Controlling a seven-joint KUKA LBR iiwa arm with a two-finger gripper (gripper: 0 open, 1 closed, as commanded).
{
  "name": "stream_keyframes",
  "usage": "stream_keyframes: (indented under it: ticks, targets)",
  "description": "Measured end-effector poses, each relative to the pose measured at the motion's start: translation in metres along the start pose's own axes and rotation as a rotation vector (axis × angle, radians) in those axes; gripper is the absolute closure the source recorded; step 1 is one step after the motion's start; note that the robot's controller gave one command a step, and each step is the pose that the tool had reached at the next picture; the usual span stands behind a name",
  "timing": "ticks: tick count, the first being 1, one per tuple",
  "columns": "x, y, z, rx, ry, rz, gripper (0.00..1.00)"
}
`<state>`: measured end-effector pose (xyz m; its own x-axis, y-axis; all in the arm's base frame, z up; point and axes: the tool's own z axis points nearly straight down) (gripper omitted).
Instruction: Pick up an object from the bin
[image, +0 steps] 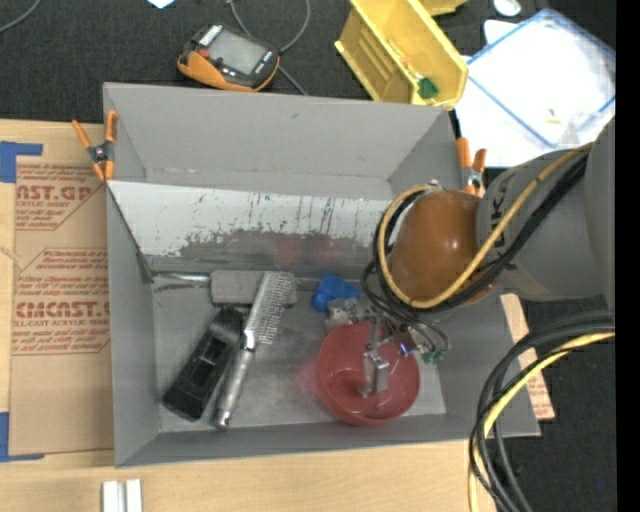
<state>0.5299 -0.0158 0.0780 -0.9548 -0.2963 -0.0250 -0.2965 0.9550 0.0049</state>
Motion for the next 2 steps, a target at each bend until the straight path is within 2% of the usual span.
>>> stream_keyframes:
  ticks: [1,2]
  targets:
    - [-0.028,-0.029,-0.071,0.016,-0.033,-0.226,0.00]
    - [0.012,-0.018,-0.001,-0.004,0.002,-0.112,0.00]
